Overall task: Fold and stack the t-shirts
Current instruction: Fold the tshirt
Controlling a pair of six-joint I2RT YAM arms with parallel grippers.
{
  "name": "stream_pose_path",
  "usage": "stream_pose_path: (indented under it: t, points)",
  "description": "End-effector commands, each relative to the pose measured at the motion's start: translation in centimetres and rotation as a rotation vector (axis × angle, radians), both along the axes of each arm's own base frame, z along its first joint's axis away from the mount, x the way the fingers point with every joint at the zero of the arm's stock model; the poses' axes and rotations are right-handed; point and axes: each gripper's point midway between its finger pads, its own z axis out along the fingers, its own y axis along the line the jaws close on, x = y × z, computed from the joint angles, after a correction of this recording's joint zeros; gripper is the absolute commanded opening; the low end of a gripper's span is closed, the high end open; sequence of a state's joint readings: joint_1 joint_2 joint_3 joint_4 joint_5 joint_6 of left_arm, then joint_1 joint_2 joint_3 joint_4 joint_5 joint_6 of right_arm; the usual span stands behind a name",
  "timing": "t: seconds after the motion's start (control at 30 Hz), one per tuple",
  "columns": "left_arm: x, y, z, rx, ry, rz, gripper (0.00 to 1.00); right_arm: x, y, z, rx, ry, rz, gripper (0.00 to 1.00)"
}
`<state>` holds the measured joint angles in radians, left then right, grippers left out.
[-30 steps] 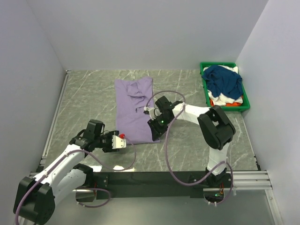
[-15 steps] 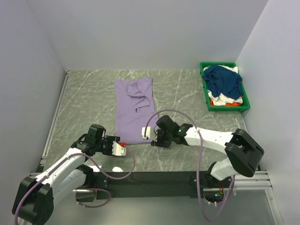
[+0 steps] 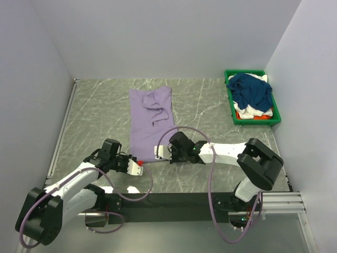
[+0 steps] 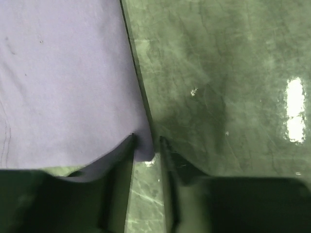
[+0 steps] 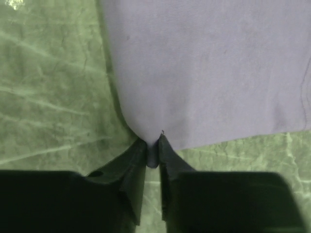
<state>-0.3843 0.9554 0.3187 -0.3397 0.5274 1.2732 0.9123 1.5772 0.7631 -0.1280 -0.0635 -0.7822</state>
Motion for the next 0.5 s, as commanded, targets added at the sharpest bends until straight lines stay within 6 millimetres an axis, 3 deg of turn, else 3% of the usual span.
stream_pose_path:
  t: [0.0, 0.07, 0.2, 0.3, 0.47]
  points:
    - [0.3, -0.2, -0.3, 0.014, 0.002, -0.02, 0.29, 0.7, 0.2, -0.4, -0.025, 0.0, -0.021, 0.15]
    - [0.6, -0.4, 0.0, 0.016, 0.017, -0.017, 0.22, 0.6, 0.1, -0.4, -0.032, 0.018, -0.024, 0.02]
    - [-0.1, -0.3, 0.4, 0.033, 0.067, -0.039, 0.05, -0.2, 0.1, 0.2, -0.024, 0.062, -0.001, 0.0]
    - [-1.9, -0.5, 1.4, 0.03, 0.089, -0.127, 0.03, -2.5, 0.2, 1.3, 0.007, 0.105, 0.061, 0.0]
    - [-5.1, -0.3, 1.9, 0.03, 0.173, -0.224, 0.05, -6.5, -0.5, 0.7, -0.038, 0.18, 0.154, 0.02]
